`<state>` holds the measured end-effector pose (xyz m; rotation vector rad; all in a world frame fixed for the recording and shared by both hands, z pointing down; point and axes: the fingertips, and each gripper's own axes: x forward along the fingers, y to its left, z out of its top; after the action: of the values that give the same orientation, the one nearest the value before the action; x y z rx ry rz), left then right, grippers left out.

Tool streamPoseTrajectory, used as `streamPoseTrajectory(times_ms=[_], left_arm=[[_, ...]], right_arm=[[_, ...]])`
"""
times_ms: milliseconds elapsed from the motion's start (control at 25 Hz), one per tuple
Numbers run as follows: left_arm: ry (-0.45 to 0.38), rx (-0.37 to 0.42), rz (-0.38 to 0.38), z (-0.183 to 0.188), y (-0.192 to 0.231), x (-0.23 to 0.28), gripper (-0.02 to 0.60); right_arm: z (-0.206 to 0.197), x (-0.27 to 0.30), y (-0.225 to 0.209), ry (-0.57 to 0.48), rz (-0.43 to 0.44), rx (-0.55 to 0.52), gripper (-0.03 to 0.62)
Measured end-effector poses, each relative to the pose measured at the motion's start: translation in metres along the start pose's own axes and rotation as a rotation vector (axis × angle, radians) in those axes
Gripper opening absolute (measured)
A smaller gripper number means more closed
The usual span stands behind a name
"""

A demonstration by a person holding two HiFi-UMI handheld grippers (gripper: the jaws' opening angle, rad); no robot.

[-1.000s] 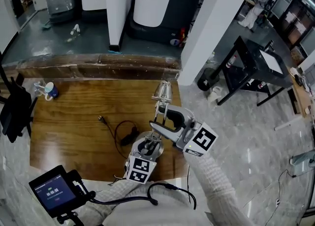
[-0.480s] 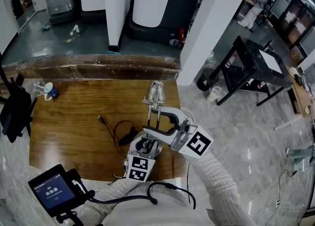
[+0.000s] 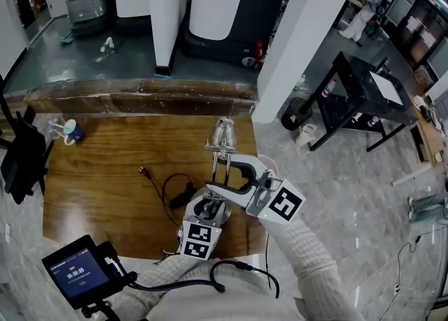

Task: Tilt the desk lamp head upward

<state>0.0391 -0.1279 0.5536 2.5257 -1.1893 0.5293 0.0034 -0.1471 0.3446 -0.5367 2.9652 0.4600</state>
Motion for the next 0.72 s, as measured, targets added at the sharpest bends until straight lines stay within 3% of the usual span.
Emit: streamPoseTrajectory(times_ms=[320,400,480,720], left_arm=[[-0.002,0.003,-0.008,0.000,0.000,0.001,0.153],[-0.004,-0.001,-0.011,0.000,-0.001,0.002,0.153],[-0.007,-0.004,-0.016,0.001,-0.002,0.002,0.154],[-0.022,-0.012,-0.029,-0.001,-0.001,0.002,0.154]], right_arm=[[0.000,-0.001,-0.003,-0.012,-0.013,0.052,0.183],[-0.003,-0.005,-0.007,-0.019,-0.037,0.100,0.186],[-0.006,-0.011,-0.014,-0.024,-0.069,0.170,0.234],[-0.012,-0.030,-0.022,-0.068,-0.146,0.269,0.242]])
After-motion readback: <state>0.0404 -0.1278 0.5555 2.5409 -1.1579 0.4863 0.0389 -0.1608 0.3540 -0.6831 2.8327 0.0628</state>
